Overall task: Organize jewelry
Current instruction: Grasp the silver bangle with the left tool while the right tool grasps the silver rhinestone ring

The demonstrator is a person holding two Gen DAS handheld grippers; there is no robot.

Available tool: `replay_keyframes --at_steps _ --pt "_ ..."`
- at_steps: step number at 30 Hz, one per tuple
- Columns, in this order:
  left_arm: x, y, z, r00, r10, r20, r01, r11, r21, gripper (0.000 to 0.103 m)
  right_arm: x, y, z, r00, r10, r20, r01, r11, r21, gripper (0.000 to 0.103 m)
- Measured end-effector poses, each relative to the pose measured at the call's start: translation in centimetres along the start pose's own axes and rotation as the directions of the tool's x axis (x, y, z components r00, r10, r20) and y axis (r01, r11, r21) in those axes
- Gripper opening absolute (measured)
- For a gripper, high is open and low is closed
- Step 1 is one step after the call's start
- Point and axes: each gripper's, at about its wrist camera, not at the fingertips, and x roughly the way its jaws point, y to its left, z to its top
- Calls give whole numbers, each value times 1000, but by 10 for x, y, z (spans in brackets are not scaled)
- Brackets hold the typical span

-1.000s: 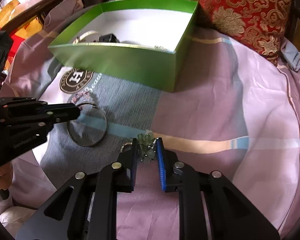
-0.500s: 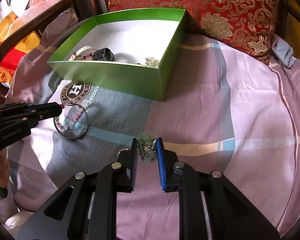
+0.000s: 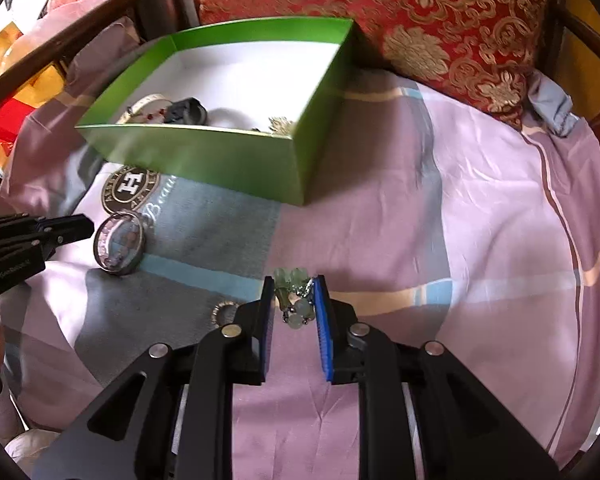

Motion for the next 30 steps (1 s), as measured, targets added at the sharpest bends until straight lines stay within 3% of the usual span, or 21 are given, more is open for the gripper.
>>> replay_keyframes --at_steps 2,10,14,17,19,22,24,30 --pt "2 -1 -2 1000 -8 -3 8 1000 5 7 -2 -1 0 1000 -8 10 8 1000 6 38" --pt "2 -2 -2 1000 4 6 -4 1000 7 7 5 35 -8 996 80 -29 -84 988 -131 38" --pt "7 5 -5 1000 -3 -18 3 1000 -1 12 25 46 -13 993 71 -94 -84 986 -144 38" --pt "14 5 -8 999 -18 -34 18 1000 2 20 27 50 -15 995 51 -90 -65 984 -165 38" --pt "21 3 -9 999 -21 -44 21 1000 3 21 28 51 -15 995 50 -89 -64 984 -168 38" --pt "22 3 -9 999 -29 -43 28 1000 -7 13 27 50 -16 995 48 -86 -62 984 -167 34" --pt "18 4 -7 999 -41 -35 40 999 -12 6 27 49 -14 995 49 -85 -62 985 -160 22" --pt "2 6 -3 999 -54 7 54 998 -19 5 27 43 -10 993 80 -83 -90 987 -130 21"
